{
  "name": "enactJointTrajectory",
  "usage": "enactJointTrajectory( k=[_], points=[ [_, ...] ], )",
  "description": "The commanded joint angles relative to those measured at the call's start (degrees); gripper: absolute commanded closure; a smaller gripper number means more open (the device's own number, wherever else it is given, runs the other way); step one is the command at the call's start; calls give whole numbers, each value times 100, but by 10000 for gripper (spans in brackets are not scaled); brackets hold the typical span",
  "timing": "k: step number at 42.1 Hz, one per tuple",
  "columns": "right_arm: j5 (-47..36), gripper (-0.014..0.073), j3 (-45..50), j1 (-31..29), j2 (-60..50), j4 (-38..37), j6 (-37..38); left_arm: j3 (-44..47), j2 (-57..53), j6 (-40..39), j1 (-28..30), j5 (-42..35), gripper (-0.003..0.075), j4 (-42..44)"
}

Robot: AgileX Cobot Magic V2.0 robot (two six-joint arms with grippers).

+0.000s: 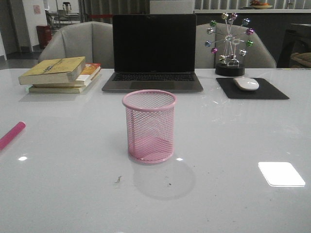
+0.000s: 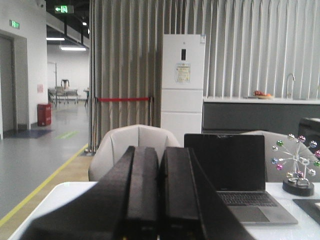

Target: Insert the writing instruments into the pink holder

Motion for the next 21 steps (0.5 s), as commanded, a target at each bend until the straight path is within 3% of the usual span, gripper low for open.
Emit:
enactJointTrajectory(
  k=[1, 8, 21],
  points=[
    [214, 566, -712, -25, 562, -81, -55, -833, 586, -48, -27, 441, 625, -49],
    [1244, 566, -1289, -25, 1399, -81, -55, -1495, 1355, -48, -27, 1604, 625, -49],
    [2536, 566, -1274, -25, 2583, -81, -55, -1526, 2252, -48, -27, 2818, 625, -49]
  ],
)
